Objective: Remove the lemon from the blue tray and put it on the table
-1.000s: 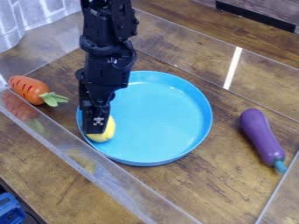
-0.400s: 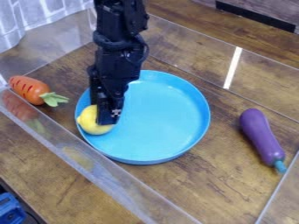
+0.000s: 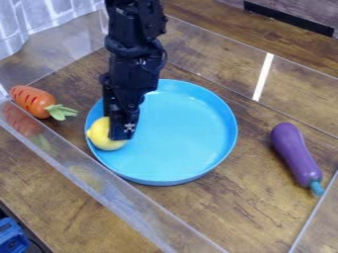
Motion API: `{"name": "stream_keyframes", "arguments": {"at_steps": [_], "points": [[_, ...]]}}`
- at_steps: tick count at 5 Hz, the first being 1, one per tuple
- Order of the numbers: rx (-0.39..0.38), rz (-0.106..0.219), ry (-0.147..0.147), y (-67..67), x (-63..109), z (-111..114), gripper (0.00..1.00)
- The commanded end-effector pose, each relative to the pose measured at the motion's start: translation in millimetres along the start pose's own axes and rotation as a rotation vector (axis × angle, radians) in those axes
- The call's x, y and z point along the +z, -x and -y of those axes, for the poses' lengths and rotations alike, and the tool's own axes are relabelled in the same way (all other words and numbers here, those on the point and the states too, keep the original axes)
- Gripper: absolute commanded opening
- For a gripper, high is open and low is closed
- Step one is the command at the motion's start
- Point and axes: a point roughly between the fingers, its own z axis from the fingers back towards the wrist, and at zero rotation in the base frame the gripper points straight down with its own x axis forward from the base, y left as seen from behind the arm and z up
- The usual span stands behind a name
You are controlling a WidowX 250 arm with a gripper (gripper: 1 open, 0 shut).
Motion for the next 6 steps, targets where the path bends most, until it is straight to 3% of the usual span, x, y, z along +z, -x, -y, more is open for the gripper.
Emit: {"name": "stream_keyframes", "arguments": {"at_steps": [1,2,4,6], "points": [[0.063,-0.037,0.030,8.5,-12.3,-1.5,0.00],[0.122,-0.043,0.036,4.4,-5.9,1.8,0.00],[0.091,-0.046,0.032,3.2,-5.1,-3.8,0.00],[-0.011,-0.041,0.020,-8.9,-4.6,5.6,0.00]]}}
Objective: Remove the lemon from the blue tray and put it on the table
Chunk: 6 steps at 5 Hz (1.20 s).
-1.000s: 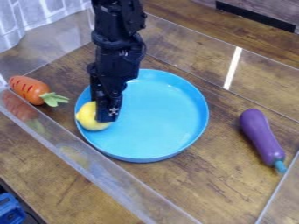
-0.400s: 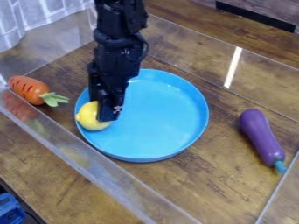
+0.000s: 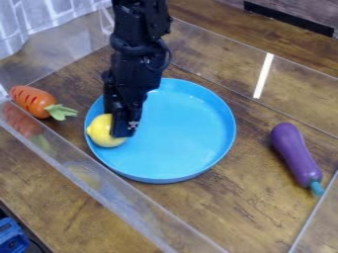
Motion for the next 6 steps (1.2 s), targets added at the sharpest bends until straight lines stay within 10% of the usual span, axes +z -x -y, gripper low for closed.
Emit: {"name": "stream_keyframes", "arguments": {"at_steps": [1,6], "points": [[-0.070,-0.004,0.002,-7.0,-3.8,6.6,0.00],[-0.164,0.012,-0.015,-9.2,-8.6,0.9,0.00]]}}
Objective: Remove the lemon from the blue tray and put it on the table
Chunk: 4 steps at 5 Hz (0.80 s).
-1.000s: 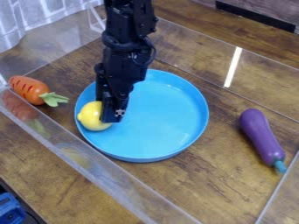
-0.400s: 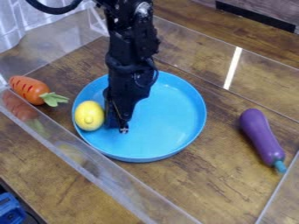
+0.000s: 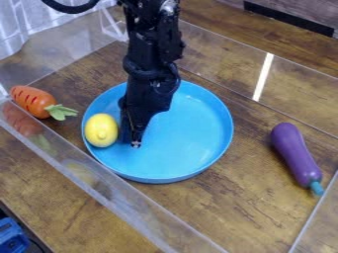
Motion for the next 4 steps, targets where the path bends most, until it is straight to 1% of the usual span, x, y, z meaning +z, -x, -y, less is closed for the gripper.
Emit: {"name": "stream_keyframes", "arguments": {"at_steps": [1,2,3,4], "points": [[0.005,0.020,-0.024,-0.3,16.2,-18.8,0.00],[0.020,0.024,-0.031,-1.3,24.6,-29.9,0.00],[0.043,0.020,-0.036,-2.1,39.5,-40.9,0.00],[0.062,0.025,-0.046,4.8,46.4,-46.0,0.00]]}}
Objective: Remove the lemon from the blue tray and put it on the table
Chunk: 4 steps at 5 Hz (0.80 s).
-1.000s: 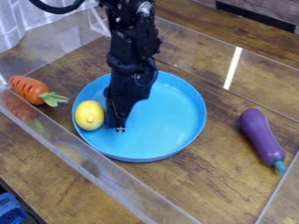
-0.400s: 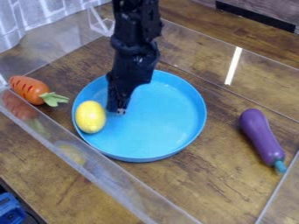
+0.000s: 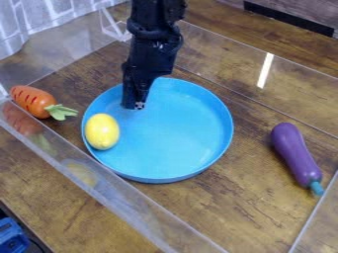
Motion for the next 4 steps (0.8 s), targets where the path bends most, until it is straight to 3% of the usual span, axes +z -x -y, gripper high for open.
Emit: {"name": "stream_keyframes", "arguments": {"at_steps": [1,3,4], "points": [[0.024,0.055,-0.057,6.0,21.6,-16.2,0.00],[0.063,0.060,-0.061,13.3,47.4,-12.1,0.00],[0.080,0.062,-0.058,18.6,53.2,-9.7,1.00]]}}
